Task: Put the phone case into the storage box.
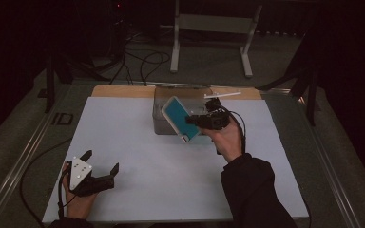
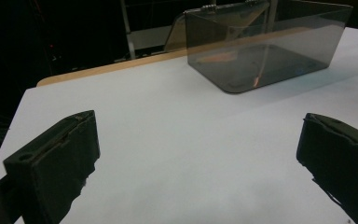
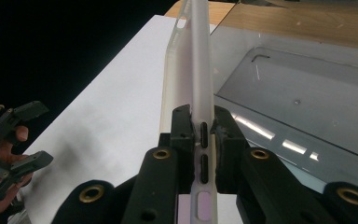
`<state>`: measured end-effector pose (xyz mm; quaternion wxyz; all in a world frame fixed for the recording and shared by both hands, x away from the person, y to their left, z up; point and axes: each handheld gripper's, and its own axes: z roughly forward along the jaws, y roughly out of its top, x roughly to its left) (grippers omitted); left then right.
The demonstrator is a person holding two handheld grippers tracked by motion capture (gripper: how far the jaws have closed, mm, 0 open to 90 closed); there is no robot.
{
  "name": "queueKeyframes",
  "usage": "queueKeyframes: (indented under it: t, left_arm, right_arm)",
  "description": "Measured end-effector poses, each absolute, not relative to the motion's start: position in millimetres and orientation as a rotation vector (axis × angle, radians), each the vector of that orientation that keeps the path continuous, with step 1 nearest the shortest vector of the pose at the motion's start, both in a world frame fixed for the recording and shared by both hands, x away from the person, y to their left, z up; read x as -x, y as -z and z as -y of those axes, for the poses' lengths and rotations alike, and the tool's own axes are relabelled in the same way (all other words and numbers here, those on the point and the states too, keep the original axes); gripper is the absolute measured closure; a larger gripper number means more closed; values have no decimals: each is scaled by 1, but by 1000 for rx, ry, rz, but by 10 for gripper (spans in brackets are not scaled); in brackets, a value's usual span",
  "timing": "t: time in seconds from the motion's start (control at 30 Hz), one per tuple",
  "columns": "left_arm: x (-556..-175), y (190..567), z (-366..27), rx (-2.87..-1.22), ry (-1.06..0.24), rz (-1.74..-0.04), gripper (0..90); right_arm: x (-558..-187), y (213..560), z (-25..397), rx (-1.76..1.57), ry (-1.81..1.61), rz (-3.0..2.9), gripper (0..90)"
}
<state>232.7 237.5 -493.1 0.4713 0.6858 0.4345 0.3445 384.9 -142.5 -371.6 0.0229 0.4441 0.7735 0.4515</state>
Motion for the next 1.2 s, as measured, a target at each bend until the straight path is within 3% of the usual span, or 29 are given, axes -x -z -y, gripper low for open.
queueKeyframes:
  t: [1.2]
  left_arm:
    - [-232, 493, -237, -1674, -848, -1065, 3]
  right_arm:
    - [-411, 366, 141, -1422, -1341, -2280, 819]
